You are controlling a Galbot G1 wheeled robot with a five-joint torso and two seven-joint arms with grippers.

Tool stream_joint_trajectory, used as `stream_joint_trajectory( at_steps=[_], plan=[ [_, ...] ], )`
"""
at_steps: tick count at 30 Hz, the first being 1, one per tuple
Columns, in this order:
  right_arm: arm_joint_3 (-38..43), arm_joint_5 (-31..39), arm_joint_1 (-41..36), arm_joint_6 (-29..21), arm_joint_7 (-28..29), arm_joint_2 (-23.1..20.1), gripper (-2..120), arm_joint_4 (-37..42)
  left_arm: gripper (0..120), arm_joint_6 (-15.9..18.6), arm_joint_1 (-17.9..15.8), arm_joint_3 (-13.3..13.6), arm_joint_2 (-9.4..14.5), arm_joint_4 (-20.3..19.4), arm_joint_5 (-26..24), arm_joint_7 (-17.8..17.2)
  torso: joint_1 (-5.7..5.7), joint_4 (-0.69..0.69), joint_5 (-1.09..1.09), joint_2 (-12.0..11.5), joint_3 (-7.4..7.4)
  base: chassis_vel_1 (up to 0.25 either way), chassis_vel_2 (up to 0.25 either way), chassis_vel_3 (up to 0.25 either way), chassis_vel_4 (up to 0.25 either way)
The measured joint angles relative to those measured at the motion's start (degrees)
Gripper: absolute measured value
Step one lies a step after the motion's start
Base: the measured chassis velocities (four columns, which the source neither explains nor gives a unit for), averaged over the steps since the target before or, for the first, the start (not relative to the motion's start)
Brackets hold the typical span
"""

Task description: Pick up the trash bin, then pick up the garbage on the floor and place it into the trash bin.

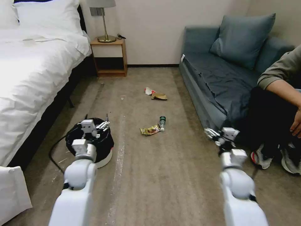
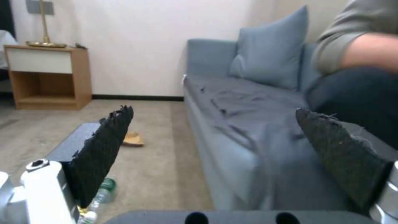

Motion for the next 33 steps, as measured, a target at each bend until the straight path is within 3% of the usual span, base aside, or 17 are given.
stream_joint_trajectory(
  at_steps=[3, 12, 14, 17, 19, 20, 22, 23, 25, 26, 28, 29, 30, 32, 33],
  plan=[
    [1.9, 1.2, -3.1, -0.1, -0.8, -0.5, 100, 3.5, 99, -0.3, 0.2, -0.4, 0.0, 0.1, -0.3, 1.2, 0.00, -0.05, -0.04, 0.0, 0.00, 0.000, 0.000, 0.000, 0.000],
    [0.1, 2.6, -3.5, -0.6, -1.5, -1.1, 100, 3.2, 98, 0.2, 1.0, -2.3, 0.3, 1.3, 0.0, 3.0, 0.00, -0.01, -0.01, 0.0, 0.01, 0.000, 0.000, 0.000, 0.000],
    [-1.1, 3.4, -3.6, -0.8, -1.5, -1.5, 100, 2.7, 99, 0.2, 1.0, -2.9, 0.4, 1.7, 0.2, 2.8, 0.00, 0.00, -0.01, 0.0, 0.01, 0.000, 0.000, 0.000, 0.000],
    [-2.9, 3.6, -3.7, 0.0, -2.5, -1.9, 100, 1.2, 98, 1.0, 0.6, -3.5, 0.3, 2.3, -0.1, -0.3, 0.00, 0.01, -0.01, 0.0, 0.01, 0.000, 0.000, 0.000, 0.000],
    [-4.2, 1.7, -3.7, 3.2, -4.5, -1.9, 100, -1.0, 97, 3.6, 0.0, -3.7, 0.1, 3.1, -3.1, -8.7, 0.00, 0.01, -0.01, 0.0, 0.01, 0.000, 0.000, 0.000, 0.000],
    [-4.2, 1.7, -3.7, 3.2, -4.5, -1.9, 100, -1.0, 97, 3.6, 0.0, -3.7, 0.1, 3.1, -3.1, -8.7, 0.00, 0.01, -0.01, 0.0, 0.01, 0.000, 0.000, 0.000, 0.000],
    [-4.3, 0.9, -3.7, 5.2, -5.4, -0.9, 100, -2.2, 97, 6.0, -0.7, -3.8, -0.2, 4.5, -7.7, -17.1, 0.00, 0.01, -0.01, 0.0, 0.01, 0.000, 0.000, 0.000, 0.000],
    [-4.3, 0.9, -3.7, 5.2, -5.4, -0.9, 100, -2.2, 97, 6.0, -0.7, -3.8, -0.2, 4.5, -7.7, -17.1, 0.00, 0.01, -0.01, 0.0, 0.01, 0.000, 0.000, 0.000, 0.000],
    [-4.2, 0.9, -3.9, 6.3, -5.8, -0.6, 100, -3.0, 96, 7.4, -1.4, -3.7, -0.5, 5.7, -12.6, -23.0, 0.00, 0.01, -0.01, 0.0, 0.01, 0.000, 0.000, 0.000, 0.000],
    [-4.2, 0.9, -3.9, 6.3, -5.8, -0.6, 100, -3.0, 96, 7.4, -1.4, -3.7, -0.5, 5.7, -12.6, -23.0, 0.00, 0.01, -0.01, 0.0, 0.01, 0.000, 0.000, 0.000, 0.000],
    [-3.8, 0.6, -4.3, 7.4, -6.7, -0.6, 100, -3.4, 96, 7.4, -2.6, -3.9, -1.1, 7.3, -16.5, -27.7, 0.00, 0.00, -0.01, 0.0, 0.01, 0.000, 0.000, 0.000, 0.000],
    [-3.8, 0.6, -4.3, 7.4, -6.7, -0.6, 100, -3.4, 96, 7.4, -2.6, -3.9, -1.1, 7.3, -16.5, -27.7, 0.00, 0.00, -0.01, 0.0, 0.01, 0.000, 0.000, 0.000, 0.000],
    [-3.4, 0.6, -4.4, 8.0, -7.0, -0.7, 100, -3.5, 96, 7.4, -3.8, -4.6, -1.5, 8.5, -19.0, -31.3, 0.00, -0.01, -0.01, 0.0, 0.01, 0.000, 0.000, 0.000, 0.000],
    [-3.2, 0.7, -4.2, 8.0, -7.0, -0.7, 100, -3.5, 96, 7.4, -4.2, -5.3, -1.7, 9.0, -20.4, -32.9, 0.00, -0.02, -0.01, 0.0, 0.02, 0.000, 0.000, 0.000, 0.000],
    [-3.0, 1.2, -3.7, 7.6, -7.1, -0.9, 100, -3.4, 96, 7.8, -4.4, -6.9, -1.8, 9.6, -22.3, -34.2, 0.00, -0.01, 0.00, 0.0, 0.01, 0.000, 0.000, 0.000, 0.000]
  ],
)
